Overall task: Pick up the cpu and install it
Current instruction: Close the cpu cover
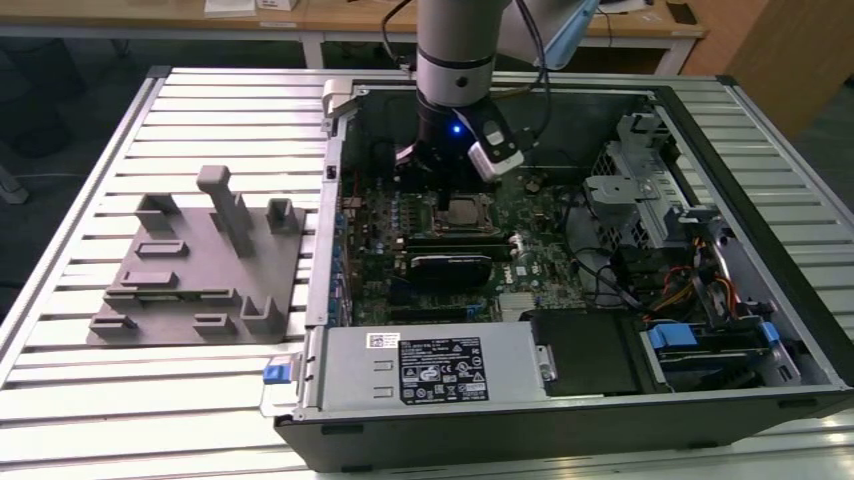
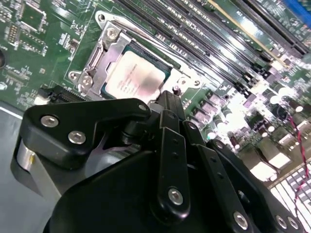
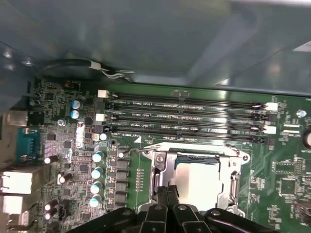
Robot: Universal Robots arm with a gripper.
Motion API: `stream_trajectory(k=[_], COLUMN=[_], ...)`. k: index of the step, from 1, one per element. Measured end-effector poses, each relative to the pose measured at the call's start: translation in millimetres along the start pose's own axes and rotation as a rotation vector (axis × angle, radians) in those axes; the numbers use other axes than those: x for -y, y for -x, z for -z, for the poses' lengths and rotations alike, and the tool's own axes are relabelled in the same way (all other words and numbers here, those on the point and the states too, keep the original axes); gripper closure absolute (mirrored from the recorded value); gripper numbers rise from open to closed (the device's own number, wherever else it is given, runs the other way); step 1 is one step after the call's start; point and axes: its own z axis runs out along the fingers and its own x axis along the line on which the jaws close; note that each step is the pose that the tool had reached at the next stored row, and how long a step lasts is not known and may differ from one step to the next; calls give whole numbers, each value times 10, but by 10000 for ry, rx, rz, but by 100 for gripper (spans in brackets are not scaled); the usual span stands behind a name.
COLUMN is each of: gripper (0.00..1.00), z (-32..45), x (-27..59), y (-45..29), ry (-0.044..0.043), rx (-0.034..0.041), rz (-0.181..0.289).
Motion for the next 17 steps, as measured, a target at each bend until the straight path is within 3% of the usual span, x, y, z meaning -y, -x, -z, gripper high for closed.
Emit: stream_trajectory(k=[7,17], gripper=[89,89], z=[18,12], x=[1,12], y=[23,278], ry=[-2,-1], rx=[-2,-1], rz=[1,0])
